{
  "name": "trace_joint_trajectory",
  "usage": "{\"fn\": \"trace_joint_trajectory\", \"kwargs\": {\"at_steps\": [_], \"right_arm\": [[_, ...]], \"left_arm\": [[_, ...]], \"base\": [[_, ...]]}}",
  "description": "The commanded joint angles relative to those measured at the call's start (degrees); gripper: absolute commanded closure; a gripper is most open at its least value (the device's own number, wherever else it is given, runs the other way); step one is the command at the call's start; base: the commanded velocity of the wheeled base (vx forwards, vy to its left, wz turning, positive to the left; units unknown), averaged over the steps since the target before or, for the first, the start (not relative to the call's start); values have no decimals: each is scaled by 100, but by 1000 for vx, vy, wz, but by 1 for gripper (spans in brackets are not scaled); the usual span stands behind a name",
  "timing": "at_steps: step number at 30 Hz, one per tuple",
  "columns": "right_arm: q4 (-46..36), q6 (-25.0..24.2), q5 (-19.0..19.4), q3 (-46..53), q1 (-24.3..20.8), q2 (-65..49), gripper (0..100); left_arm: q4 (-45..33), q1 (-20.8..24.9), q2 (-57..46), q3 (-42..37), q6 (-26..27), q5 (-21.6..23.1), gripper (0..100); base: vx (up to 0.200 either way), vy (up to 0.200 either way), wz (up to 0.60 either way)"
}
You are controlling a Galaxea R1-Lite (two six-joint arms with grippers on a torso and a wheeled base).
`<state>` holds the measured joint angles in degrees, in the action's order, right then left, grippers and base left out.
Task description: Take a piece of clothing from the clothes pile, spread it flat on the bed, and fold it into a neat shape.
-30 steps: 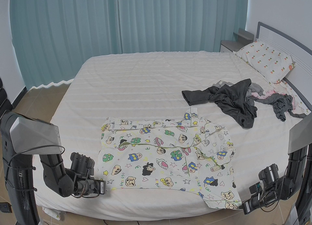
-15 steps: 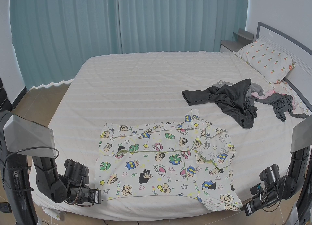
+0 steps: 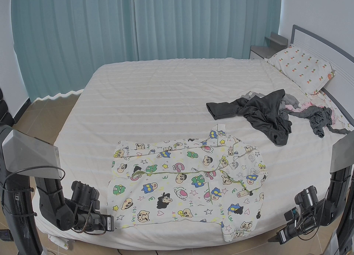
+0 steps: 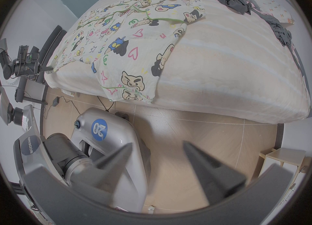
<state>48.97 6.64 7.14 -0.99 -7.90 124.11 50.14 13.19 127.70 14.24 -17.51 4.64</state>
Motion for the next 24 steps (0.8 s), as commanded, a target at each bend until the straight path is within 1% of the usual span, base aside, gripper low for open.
{"fn": "trace_joint_trajectory", "kwargs": {"at_steps": [1, 2, 3, 4, 5, 6, 9, 11, 13, 14, 15, 16, 17, 19, 21, 22, 23, 24], "right_arm": [[7, -5, -82, 99, 25, -256, 0], [-1, -5, -117, 99, 25, -370, 0], [-1, -5, -117, 99, 25, -370, 0], [-1, 4, -169, 99, 8, -643, 0], [-19, 12, -196, 99, -27, -748, 0], [-28, 4, -240, 99, -54, -783, 0], [-37, -5, -424, 99, -98, -818, 0], [-177, -76, -600, 99, -63, -933, 0], [-406, -199, -626, 99, -63, -1223, 0], [-406, -199, -626, 99, -63, -1223, 0], [-687, -295, -626, 99, -63, -1557, 0], [-696, -295, -626, 99, -63, -1574, 0], [-740, -348, -600, 99, -63, -1847, 0], [-722, -445, -574, 72, -71, -2207, 0], [-713, -647, -468, -33, -150, -2550, 0], [-713, -770, -407, -139, -203, -2673, 0], [-713, -981, -319, -358, -300, -2778, 0], [-713, -1297, -284, -622, -414, -2814, 0]], "left_arm": [[251, -1, -245, -26, -561, 414, 100], [330, -1, -280, -62, -702, 529, 100], [330, -1, -280, -62, -702, 529, 100], [514, -1, -280, -158, -842, 634, 100], [602, -1, -254, -211, -842, 643, 100], [673, -1, -245, -237, -860, 643, 0], [778, -18, -210, -264, -877, 599, 0], [857, -124, -149, -325, -860, 511, 0], [998, -282, -149, -378, -842, 476, 0], [998, -282, -149, -378, -842, 476, 0], [1147, -466, -149, -439, -842, 494, 0], [1156, -475, -149, -448, -842, 502, 0], [1261, -616, -157, -510, -851, 546, 0], [1428, -800, -175, -642, -869, 775, 0], [1622, -1029, -210, -791, -886, 1258, 0], [1710, -1108, -245, -844, -886, 1416, 0], [1789, -1161, -298, -888, -886, 1531, 0], [1841, -1161, -342, -905, -904, 1575, 0]], "base": [[0, 0, 0], [0, 0, 0], [0, 0, 0], [0, 0, 0], [0, 0, 0], [0, 0, 0], [0, 0, 0], [0, 0, 0], [0, 0, 0], [0, 0, 0], [0, 0, 0], [0, 0, 0], [0, 0, 0], [0, 0, 0], [0, 0, 0], [0, 0, 0], [0, 0, 0], [0, 0, 0]]}}
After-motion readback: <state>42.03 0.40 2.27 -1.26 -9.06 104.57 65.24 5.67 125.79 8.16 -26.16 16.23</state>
